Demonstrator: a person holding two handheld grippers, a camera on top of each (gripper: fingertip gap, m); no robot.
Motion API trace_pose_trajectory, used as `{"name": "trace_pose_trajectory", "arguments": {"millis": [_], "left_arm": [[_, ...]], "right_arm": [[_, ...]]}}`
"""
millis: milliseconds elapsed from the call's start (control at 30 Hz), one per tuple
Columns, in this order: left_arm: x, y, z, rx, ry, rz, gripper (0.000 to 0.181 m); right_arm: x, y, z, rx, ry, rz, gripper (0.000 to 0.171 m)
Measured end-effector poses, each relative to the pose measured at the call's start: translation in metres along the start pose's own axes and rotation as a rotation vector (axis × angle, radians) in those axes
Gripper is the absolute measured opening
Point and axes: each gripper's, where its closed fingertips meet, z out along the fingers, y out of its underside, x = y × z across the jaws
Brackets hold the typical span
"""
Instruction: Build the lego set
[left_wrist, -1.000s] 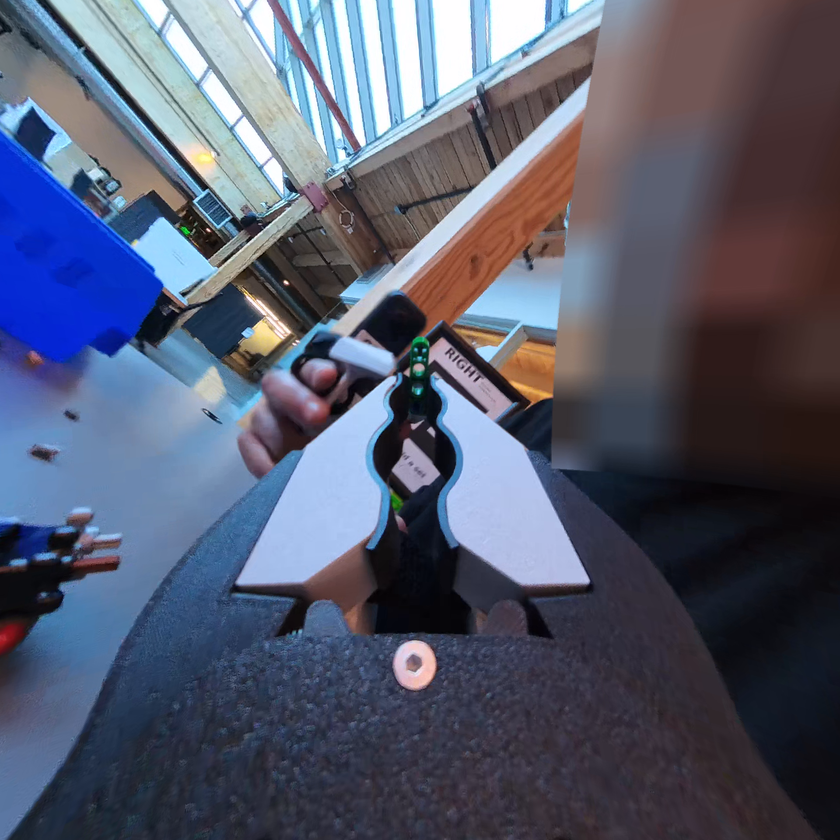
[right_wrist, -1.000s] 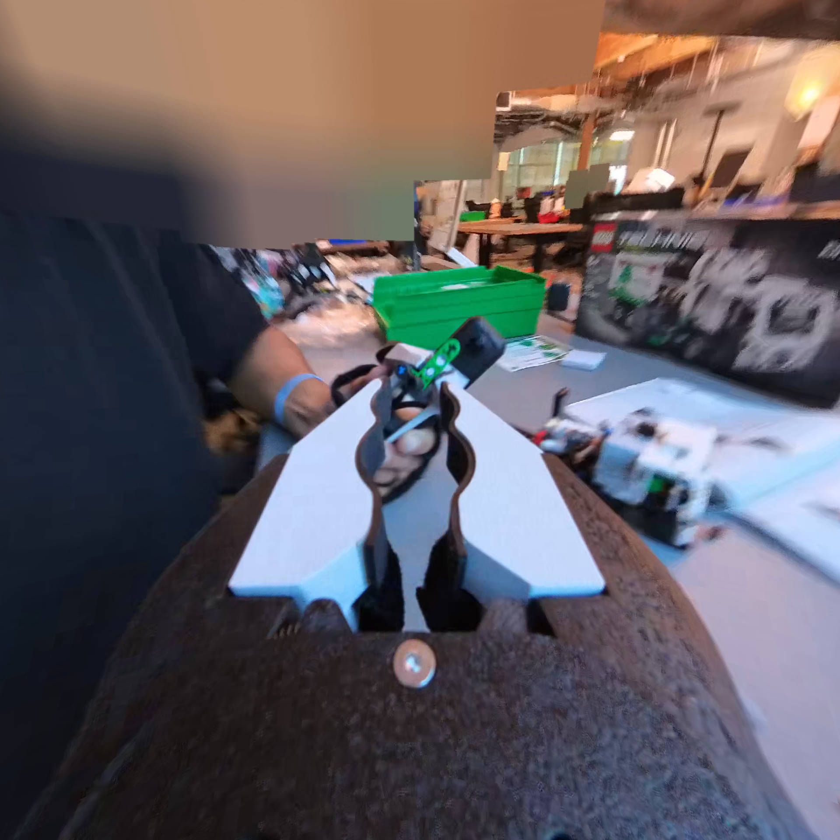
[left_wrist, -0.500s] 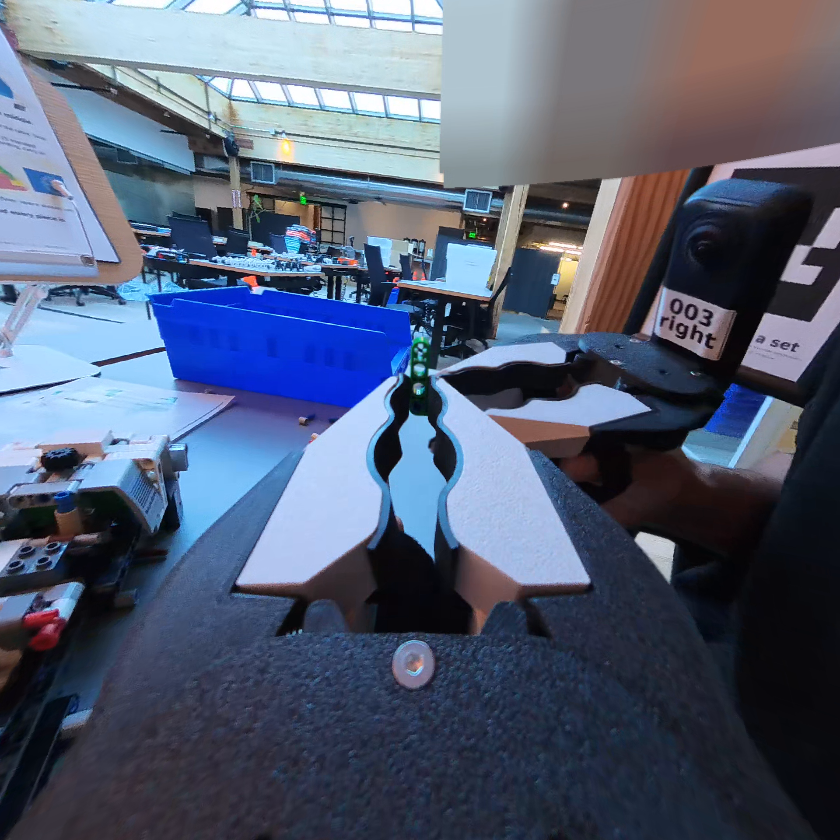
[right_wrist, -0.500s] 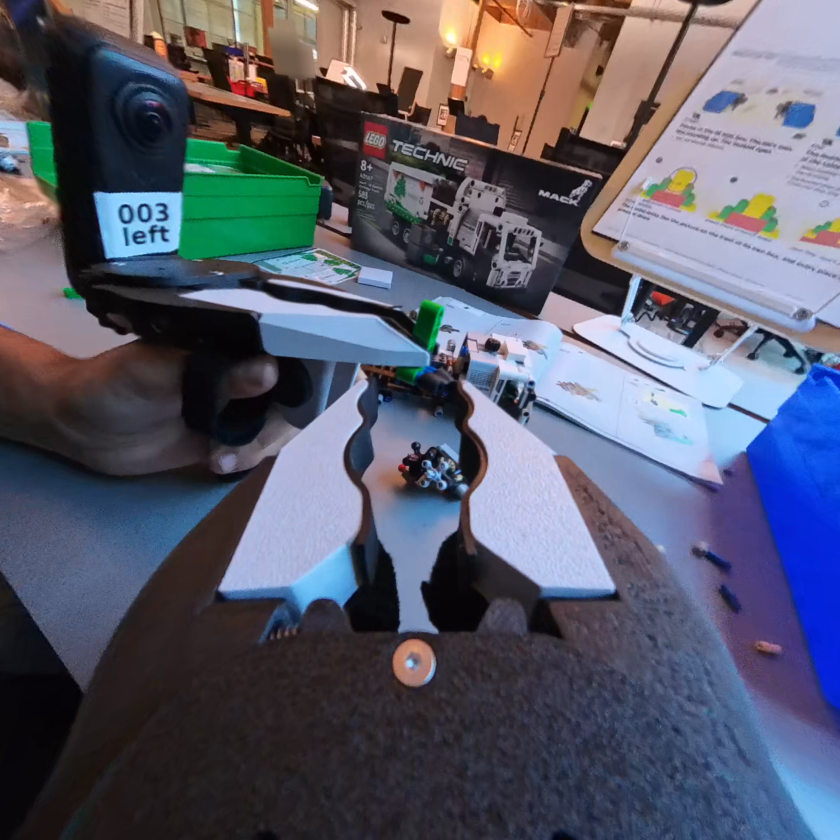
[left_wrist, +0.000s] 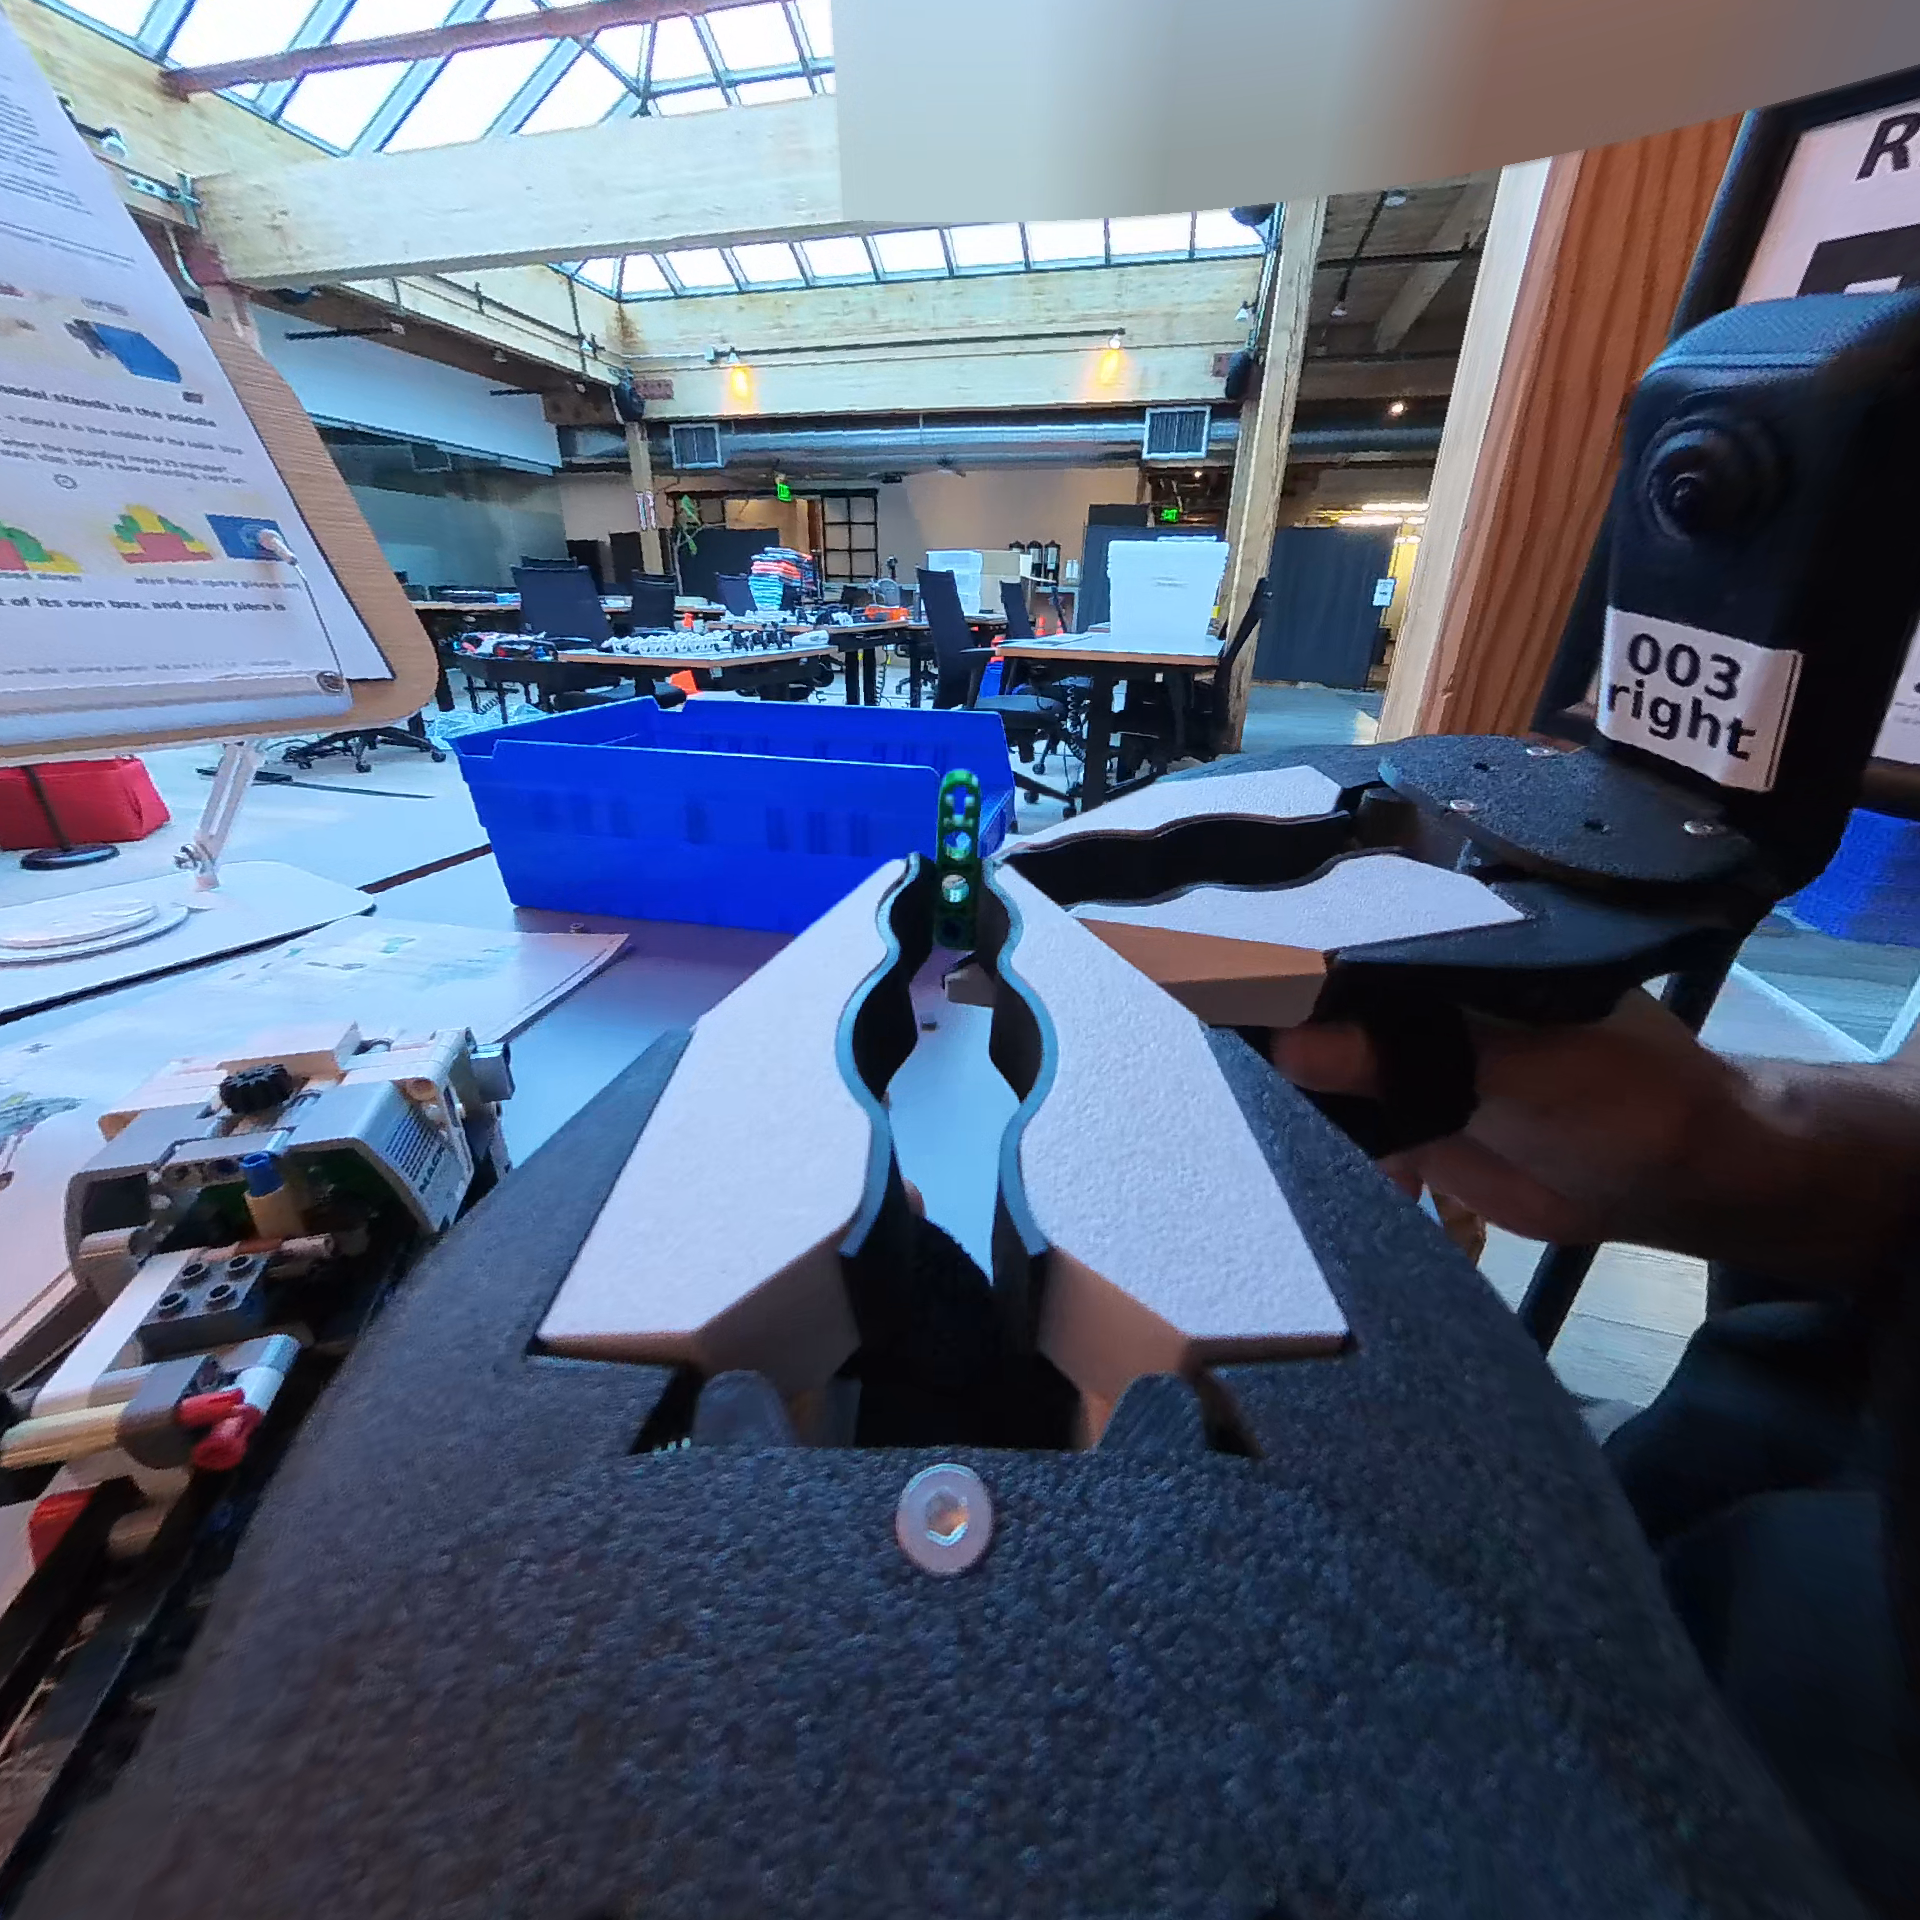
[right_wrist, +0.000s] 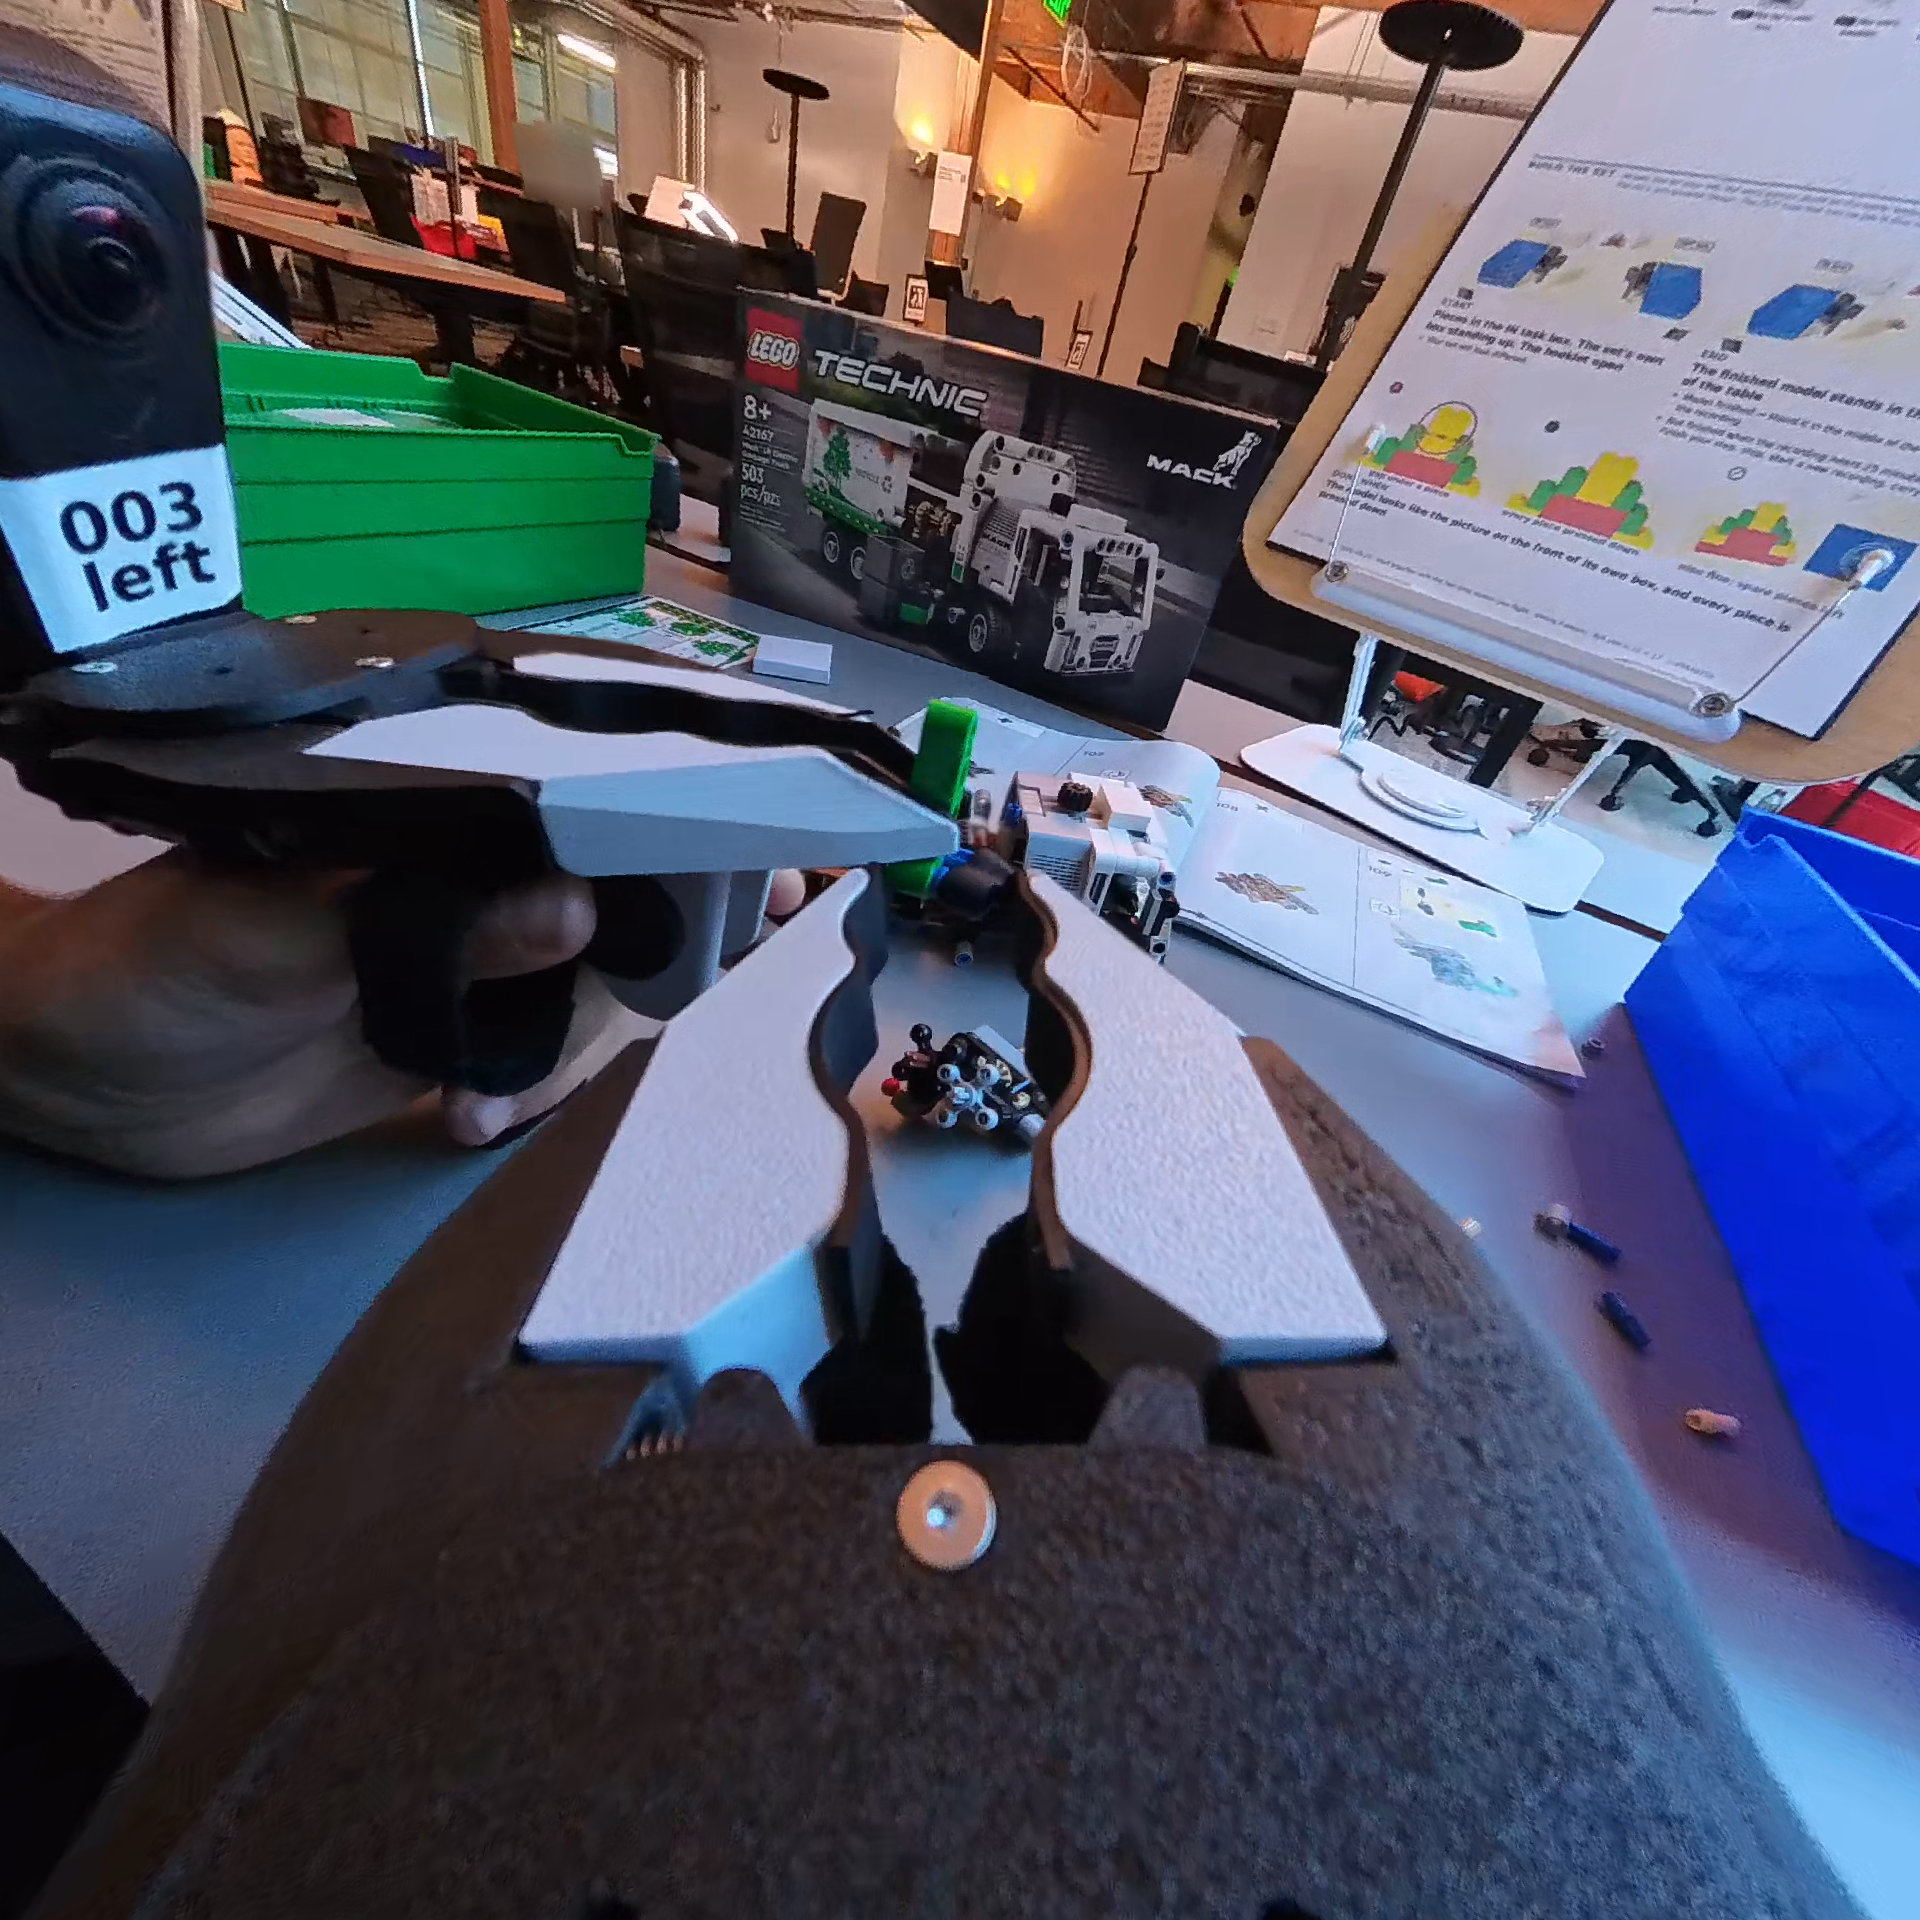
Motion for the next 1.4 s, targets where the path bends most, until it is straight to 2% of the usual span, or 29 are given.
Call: {"name": "trace_pose_trajectory", "arguments": {"millis": [333,467,600,667,800,900,1100,1233,1400], "left_arm": [[0.003,0.002,0.0,-0.01,0.033,-0.084,0.005],[0.002,0.006,0.001,-0.038,0.077,-0.145,0.005],[0.002,0.022,0.001,-0.161,0.09,0.023,0.005],[0.004,0.026,0.002,-0.192,0.079,0.096,0.005],[-0.003,0.018,0.001,-0.164,0.018,0.035,0.005],[-0.007,0.014,0.0,-0.134,-0.014,-0.032,0.005],[-0.007,0.017,0.002,-0.111,0.015,-0.26,0.004],[-0.001,0.014,0.002,-0.086,0.047,-0.303,0.004],[0.003,0.011,0.003,-0.072,0.044,-0.26,0.004]], "right_arm": [[-0.002,0.0,-0.001,0.023,-0.009,-0.14,0.017],[-0.002,0.004,0.0,0.016,-0.095,-0.084,0.018],[0.0,0.02,0.0,-0.048,-0.128,-0.375,0.019],[0.001,0.023,-0.001,-0.061,-0.142,-0.434,0.019],[0.01,0.019,-0.001,-0.064,-0.098,-0.287,0.029],[0.008,0.01,-0.003,-0.018,-0.058,-0.19,0.027],[0.001,0.006,-0.002,0.032,0.01,-0.223,0.023],[0.004,0.009,0.002,0.01,-0.001,-0.197,0.019],[0.003,0.008,0.002,0.014,-0.024,-0.149,0.018]]}}
